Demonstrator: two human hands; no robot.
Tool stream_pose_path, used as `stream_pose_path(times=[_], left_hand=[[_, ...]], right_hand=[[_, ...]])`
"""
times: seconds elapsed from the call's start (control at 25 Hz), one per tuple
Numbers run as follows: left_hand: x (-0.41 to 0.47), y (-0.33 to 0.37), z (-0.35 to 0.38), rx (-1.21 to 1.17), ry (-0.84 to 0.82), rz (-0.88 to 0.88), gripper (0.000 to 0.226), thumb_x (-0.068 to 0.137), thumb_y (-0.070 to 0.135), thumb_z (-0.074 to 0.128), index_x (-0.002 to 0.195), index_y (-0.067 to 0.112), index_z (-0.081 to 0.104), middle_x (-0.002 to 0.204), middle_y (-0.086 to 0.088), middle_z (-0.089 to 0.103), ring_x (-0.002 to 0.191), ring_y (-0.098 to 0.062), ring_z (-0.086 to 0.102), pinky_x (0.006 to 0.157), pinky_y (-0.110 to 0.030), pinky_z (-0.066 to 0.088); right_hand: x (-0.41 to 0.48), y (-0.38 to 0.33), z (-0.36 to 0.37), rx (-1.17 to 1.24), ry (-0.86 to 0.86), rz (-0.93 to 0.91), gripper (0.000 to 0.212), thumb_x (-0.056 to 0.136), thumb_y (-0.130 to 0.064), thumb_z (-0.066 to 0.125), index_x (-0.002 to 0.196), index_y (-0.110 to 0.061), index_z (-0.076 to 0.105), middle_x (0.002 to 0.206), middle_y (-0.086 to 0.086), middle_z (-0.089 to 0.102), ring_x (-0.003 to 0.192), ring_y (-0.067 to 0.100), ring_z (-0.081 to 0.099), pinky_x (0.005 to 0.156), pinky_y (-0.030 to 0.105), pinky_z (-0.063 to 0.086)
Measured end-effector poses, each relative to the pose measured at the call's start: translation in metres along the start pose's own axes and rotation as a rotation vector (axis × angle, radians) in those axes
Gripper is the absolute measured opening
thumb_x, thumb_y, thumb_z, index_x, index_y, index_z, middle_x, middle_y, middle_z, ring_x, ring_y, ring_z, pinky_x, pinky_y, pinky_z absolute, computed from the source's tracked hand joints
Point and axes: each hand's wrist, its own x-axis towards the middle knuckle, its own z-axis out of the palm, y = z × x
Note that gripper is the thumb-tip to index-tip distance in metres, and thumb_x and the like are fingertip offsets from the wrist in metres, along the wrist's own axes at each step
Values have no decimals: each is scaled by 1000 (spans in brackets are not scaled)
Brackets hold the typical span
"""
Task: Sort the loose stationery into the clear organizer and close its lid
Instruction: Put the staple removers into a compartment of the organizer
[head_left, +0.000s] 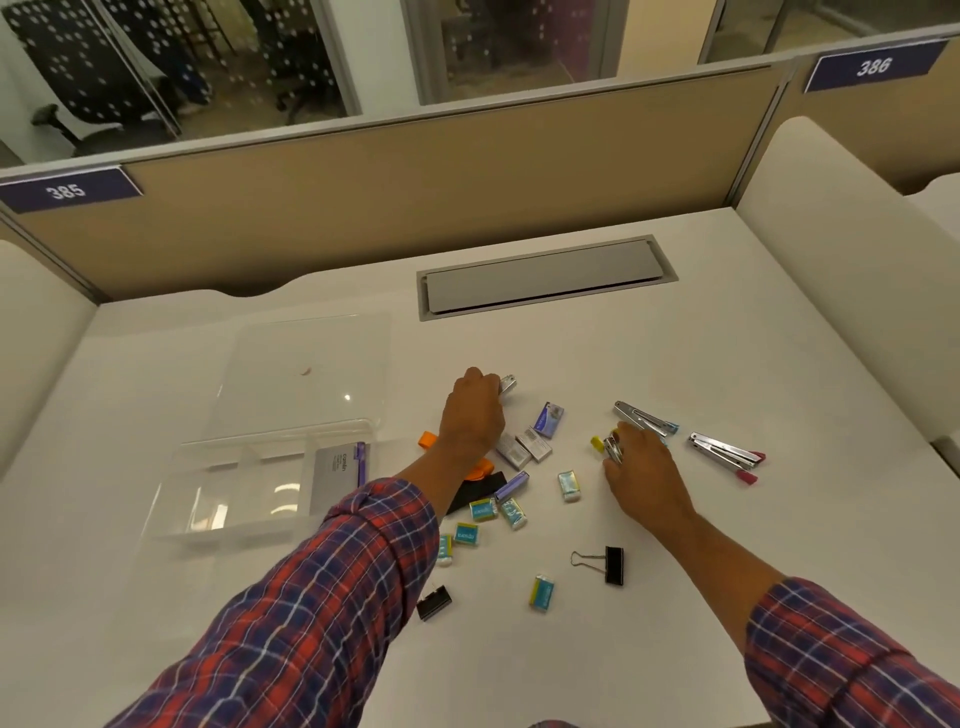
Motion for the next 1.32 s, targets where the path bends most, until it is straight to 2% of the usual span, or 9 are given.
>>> stream_pose_path(times=[0.2, 0.4, 0.56, 0.64, 0.76, 0.84, 0.96, 1.12, 1.32], left_hand=[[-25, -9, -33, -303, 139, -123, 15, 101, 16, 60, 93, 4, 66, 94, -12, 61, 78, -16, 51, 68, -22, 36], [-63, -37, -67, -561, 253, -169, 11, 92, 15, 71, 81, 10, 72, 82, -12, 73, 75, -27, 66, 71, -38, 54], [-97, -79, -88, -781, 345, -317, 13, 90, 22, 75, 85, 33, 72, 79, 14, 72, 76, -5, 69, 67, -18, 54], [-114, -108, -98, -805, 379, -369, 26, 88, 21, 77, 74, 42, 68, 71, 21, 70, 72, 5, 67, 63, -8, 49], [-141, -157, -116, -864, 433, -471, 30, 83, 19, 79, 70, 44, 70, 71, 20, 74, 73, -2, 72, 70, -23, 61], [-158, -185, -125, -898, 471, -542, 25, 82, 18, 80, 73, 40, 73, 73, 11, 77, 75, -14, 76, 75, -38, 66], [-181, -224, -135, -917, 511, -621, 22, 81, 16, 81, 72, 36, 74, 70, 10, 76, 73, -18, 76, 74, -44, 66], [-201, -262, -142, -945, 542, -673, 18, 82, 16, 80, 76, 32, 77, 71, 9, 76, 71, -15, 75, 72, -43, 66], [-216, -288, -142, -1012, 572, -702, 13, 84, 18, 81, 87, 30, 79, 78, 6, 78, 75, -17, 77, 72, -38, 67]], right_hand=[[7, -27, -4, 242, 133, -16, 22, 91, -13, 68, 110, -4, 61, 101, 14, 64, 91, 30, 59, 76, 36, 45], [9, -88, 8, 395, 102, 12, 50, 93, -22, 69, 139, -12, 53, 116, 9, 67, 98, 20, 61, 85, 37, 52], [-2, -155, 29, 498, 77, -15, 53, 91, -24, 71, 140, -15, 53, 116, 4, 69, 87, 12, 62, 73, 25, 51], [-11, -191, 41, 509, 54, -43, 53, 91, -25, 71, 140, -16, 53, 116, 5, 69, 93, 19, 65, 80, 39, 57], [-25, -246, 67, 534, -25, -105, 52, 90, -23, 72, 139, -16, 54, 112, 3, 68, 97, 22, 65, 87, 49, 58], [-35, -281, 86, 556, -80, -142, 52, 90, -20, 72, 138, -16, 54, 113, 5, 69, 94, 20, 66, 84, 45, 60], [-48, -328, 117, 529, -111, -217, 55, 88, -19, 73, 140, -15, 53, 113, 7, 68, 91, 17, 63, 82, 32, 56], [-56, -372, 152, 344, -121, -336, 56, 86, -23, 71, 139, -16, 52, 113, 10, 66, 106, 27, 61, 91, 41, 52], [-51, -401, 180, 25, -118, -411, 37, 90, -21, 63, 125, -18, 52, 105, 12, 59, 91, 30, 61, 72, 40, 54]])
